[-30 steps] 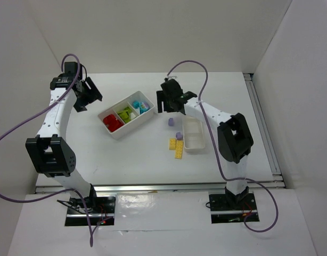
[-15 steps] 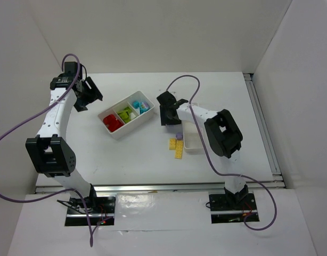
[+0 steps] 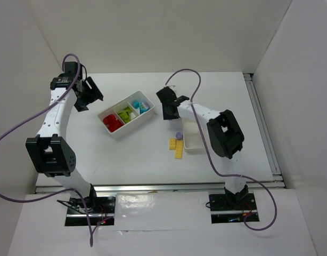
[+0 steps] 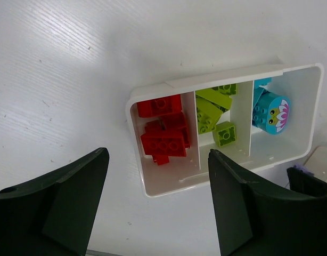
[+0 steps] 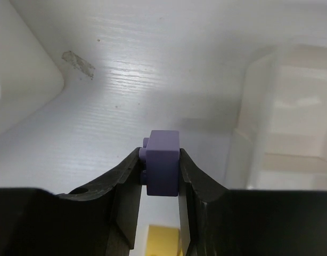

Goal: Sort the legos into containers by color

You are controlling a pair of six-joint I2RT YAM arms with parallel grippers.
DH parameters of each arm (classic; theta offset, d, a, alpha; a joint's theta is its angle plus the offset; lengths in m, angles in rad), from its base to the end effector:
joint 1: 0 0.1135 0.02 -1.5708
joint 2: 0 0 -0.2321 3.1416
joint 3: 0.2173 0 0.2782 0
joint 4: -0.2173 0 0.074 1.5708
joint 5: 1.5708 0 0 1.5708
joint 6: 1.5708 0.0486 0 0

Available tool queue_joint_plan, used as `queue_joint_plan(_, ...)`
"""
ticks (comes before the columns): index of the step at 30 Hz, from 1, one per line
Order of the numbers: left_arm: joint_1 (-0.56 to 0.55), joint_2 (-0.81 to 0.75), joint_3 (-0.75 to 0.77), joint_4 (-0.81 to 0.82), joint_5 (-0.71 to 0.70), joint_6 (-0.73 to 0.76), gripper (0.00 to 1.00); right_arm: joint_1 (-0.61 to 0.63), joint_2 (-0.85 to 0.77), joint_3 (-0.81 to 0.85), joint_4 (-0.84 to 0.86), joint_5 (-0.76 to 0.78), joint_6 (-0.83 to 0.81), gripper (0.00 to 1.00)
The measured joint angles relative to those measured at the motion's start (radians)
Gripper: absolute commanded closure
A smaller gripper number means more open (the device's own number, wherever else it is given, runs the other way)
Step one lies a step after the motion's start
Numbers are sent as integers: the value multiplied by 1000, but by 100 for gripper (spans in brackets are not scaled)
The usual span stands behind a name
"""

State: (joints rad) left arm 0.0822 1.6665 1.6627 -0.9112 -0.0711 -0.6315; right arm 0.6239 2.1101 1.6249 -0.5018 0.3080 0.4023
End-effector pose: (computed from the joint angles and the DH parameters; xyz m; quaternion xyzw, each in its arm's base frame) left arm 0.3872 0.0354 0.3064 -0.3412 0.8825 -0.0549 0.3189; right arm 0.3931 0.2648 0.1386 -0.0608 0.9454 0.0116 0.3199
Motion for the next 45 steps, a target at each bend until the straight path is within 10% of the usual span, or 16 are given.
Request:
queue_joint_plan(14,-16,1,0,6,18,0,15,-225,-264,-150,36,70,0,74)
queue_joint_plan(20,-20,1,0,7,17,0,15,-221,-203,-151,35,51,-3,23)
queue_joint_plan(31,-27,1,0,7,16,0,15,-153,-375,-229,41,19,-65,46)
queue_joint_plan(45,-48,1,0,7,16,-2,15,28,-264,-286,-8,-168,-138,37)
